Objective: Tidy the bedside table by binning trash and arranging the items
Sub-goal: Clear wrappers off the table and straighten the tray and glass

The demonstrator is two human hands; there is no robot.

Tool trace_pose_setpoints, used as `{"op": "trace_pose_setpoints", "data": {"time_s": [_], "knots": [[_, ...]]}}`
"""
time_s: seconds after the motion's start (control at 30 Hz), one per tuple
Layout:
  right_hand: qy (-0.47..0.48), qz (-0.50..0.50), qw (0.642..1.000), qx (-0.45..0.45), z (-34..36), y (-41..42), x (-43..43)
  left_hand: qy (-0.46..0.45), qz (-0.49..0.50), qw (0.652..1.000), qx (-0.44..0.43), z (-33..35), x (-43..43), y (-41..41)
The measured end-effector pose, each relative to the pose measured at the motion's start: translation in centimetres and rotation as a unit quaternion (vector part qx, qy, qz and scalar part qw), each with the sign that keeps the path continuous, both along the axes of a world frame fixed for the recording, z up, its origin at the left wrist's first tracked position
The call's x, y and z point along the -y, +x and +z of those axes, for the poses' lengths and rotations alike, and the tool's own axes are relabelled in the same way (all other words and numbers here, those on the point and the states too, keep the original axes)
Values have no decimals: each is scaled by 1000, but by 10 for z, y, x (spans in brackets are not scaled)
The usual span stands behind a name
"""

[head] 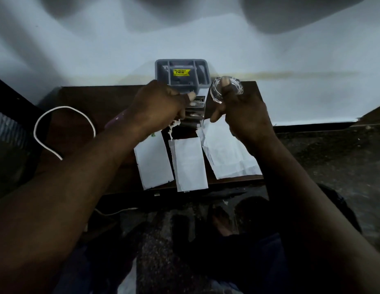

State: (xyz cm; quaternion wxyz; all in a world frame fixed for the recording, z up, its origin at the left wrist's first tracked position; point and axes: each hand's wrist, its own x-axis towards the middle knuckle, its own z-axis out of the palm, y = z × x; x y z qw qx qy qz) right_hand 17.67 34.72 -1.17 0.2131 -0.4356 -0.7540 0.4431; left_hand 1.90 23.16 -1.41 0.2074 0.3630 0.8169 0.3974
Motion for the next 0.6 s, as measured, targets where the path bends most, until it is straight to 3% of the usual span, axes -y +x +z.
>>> {"op": "trace_pose_setpoints", "data": {"time_s": [0.1, 0.27, 0.5, 0.6], "knots": [[19, 44, 996, 78, -8, 1, -3, 16, 2, 999, 42, 0, 1, -2], [77, 144, 956, 243, -20, 5, -3, -47, -50, 998, 8, 1, 4, -5], [70, 151, 951, 261, -34, 0, 1, -40, -50, 992, 106, 2, 14, -12], [89, 171, 941, 277, -39, -6, 2, -30, -42, 993, 106, 1, 18, -16]]}}
